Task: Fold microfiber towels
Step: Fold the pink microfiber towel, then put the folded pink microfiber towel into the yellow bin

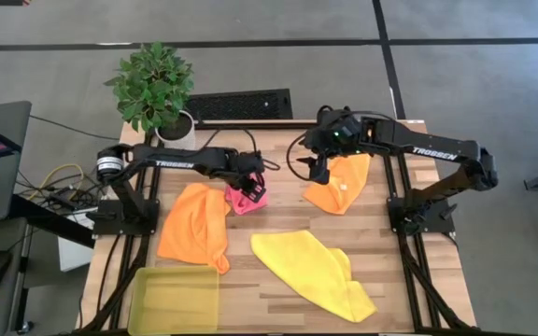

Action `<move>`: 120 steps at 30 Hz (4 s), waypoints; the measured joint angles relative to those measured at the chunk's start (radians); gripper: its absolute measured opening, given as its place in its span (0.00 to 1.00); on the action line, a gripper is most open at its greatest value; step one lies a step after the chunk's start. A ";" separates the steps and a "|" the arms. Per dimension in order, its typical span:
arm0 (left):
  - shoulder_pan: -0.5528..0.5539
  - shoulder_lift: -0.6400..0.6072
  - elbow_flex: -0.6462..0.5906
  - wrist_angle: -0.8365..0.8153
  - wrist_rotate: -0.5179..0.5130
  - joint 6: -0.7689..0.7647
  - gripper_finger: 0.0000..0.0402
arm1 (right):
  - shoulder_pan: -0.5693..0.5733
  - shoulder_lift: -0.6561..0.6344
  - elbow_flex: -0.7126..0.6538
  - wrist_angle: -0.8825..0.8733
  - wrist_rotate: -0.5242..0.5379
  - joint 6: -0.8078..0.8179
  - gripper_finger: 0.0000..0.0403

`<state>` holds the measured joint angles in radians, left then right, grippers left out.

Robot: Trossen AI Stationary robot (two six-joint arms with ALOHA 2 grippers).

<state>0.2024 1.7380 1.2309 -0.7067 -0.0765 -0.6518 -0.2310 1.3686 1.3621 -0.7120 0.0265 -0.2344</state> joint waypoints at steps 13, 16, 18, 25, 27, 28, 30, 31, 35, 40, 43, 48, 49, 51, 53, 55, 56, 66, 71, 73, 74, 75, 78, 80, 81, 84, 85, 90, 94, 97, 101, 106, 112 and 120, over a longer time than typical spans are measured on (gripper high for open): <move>-0.105 0.060 0.002 0.007 -0.137 -0.042 0.31 | -0.008 0.040 0.000 -0.013 0.002 0.000 0.63; -0.111 0.094 0.001 0.016 -0.143 -0.035 0.31 | -0.007 0.037 0.000 -0.010 0.001 -0.001 0.63; -0.115 0.109 0.001 0.013 -0.146 -0.024 0.31 | -0.007 0.038 0.000 -0.015 0.001 -0.001 0.63; -0.116 0.129 0.002 -0.039 -0.204 -0.035 0.31 | -0.007 0.038 0.000 -0.022 0.001 0.000 0.63; -0.113 0.129 0.002 -0.070 -0.227 -0.042 0.31 | -0.007 0.038 0.000 -0.025 0.001 0.000 0.63; -0.110 0.129 0.004 -0.086 -0.232 -0.042 0.31 | -0.007 0.038 0.000 -0.028 0.001 0.000 0.63; -0.106 0.129 0.005 -0.120 -0.241 -0.042 0.31 | -0.007 0.038 0.000 -0.031 0.001 0.000 0.63; -0.104 0.129 0.005 -0.135 -0.245 -0.044 0.31 | -0.007 0.038 0.000 -0.035 0.001 0.000 0.63; -0.098 0.129 0.005 -0.185 -0.277 -0.089 0.31 | -0.007 0.038 0.000 -0.038 0.001 0.000 0.63; -0.090 0.119 0.005 -0.259 -0.314 -0.174 0.31 | -0.007 0.038 0.000 -0.039 0.001 0.000 0.63; -0.089 0.105 0.006 -0.300 -0.332 -0.197 0.31 | -0.007 0.038 0.000 -0.039 0.001 0.000 0.63; -0.088 0.101 0.006 -0.333 -0.309 -0.214 0.31 | -0.007 0.038 0.000 -0.039 0.001 0.000 0.63; -0.086 0.101 0.006 -0.336 -0.295 -0.222 0.31 | -0.007 0.038 0.000 -0.039 0.001 0.000 0.63; -0.085 0.100 0.006 -0.337 -0.255 -0.232 0.31 | -0.007 0.038 0.000 -0.040 0.001 0.000 0.63; -0.084 0.086 0.012 -0.348 -0.221 -0.234 0.31 | -0.007 0.038 0.000 -0.040 0.001 0.000 0.63; -0.091 0.057 0.037 -0.351 -0.212 -0.198 0.31 | -0.007 0.038 0.000 -0.040 0.001 0.000 0.63; -0.095 0.042 0.046 -0.344 -0.210 -0.163 0.31 | -0.007 0.038 0.000 -0.040 0.001 -0.001 0.63; -0.159 0.033 0.044 -0.174 -0.108 0.024 0.31 | -0.007 0.038 0.000 -0.041 0.001 0.000 0.63; -0.123 0.019 0.048 -0.160 -0.074 0.006 0.31 | -0.007 0.038 0.000 -0.052 0.001 -0.001 0.63; -0.135 0.020 0.046 -0.126 -0.077 0.125 0.31 | -0.007 0.038 0.000 -0.060 0.001 -0.008 0.63; -0.151 0.025 0.038 -0.112 -0.077 0.180 0.31 | -0.008 0.038 0.000 -0.060 0.001 -0.009 0.63; -0.166 0.033 0.029 -0.091 -0.072 0.223 0.31 | -0.008 0.038 0.000 -0.060 0.001 -0.009 0.63; -0.204 0.061 0.003 -0.047 -0.069 0.323 0.31 | -0.010 0.037 0.000 -0.060 0.001 -0.018 0.63; -0.220 0.071 -0.012 -0.004 -0.081 0.391 0.31 | -0.010 0.037 0.000 -0.065 0.001 -0.030 0.63; -0.228 0.077 -0.020 0.014 -0.091 0.425 0.31 | -0.010 0.037 0.000 -0.065 0.001 -0.034 0.63; -0.249 0.081 -0.040 0.032 -0.125 0.498 0.31 | -0.014 0.037 0.000 -0.064 0.001 -0.035 0.63; -0.251 0.081 -0.046 0.048 -0.138 0.512 0.31 | -0.014 0.037 0.000 -0.064 0.001 -0.035 0.63; -0.255 0.083 -0.059 0.063 -0.191 0.549 0.31 | -0.014 0.037 0.000 -0.058 0.001 -0.036 0.63; -0.256 0.099 -0.060 0.067 -0.239 0.539 0.31 | -0.013 0.037 0.000 -0.058 0.001 -0.037 0.63; -0.255 0.123 -0.057 0.102 -0.206 0.537 0.31 | -0.013 0.037 0.000 -0.058 0.001 -0.038 0.63; -0.260 0.152 -0.059 0.113 -0.251 0.486 0.31 | -0.013 0.037 0.000 -0.058 0.001 -0.038 0.63; -0.259 0.159 -0.051 0.131 -0.369 0.430 0.31 | -0.013 0.037 0.000 -0.057 0.001 -0.041 0.63; -0.260 0.191 -0.051 0.123 -0.381 0.445 0.31 | -0.014 0.037 0.000 -0.054 0.001 -0.055 0.63; -0.239 0.202 -0.051 0.123 -0.398 0.430 0.31 | -0.014 0.037 0.001 -0.051 0.001 -0.054 0.63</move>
<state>-0.0362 1.9400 1.1801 -0.5839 -0.4745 -0.2221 -0.2447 1.4059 1.3628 -0.7628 0.0273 -0.2886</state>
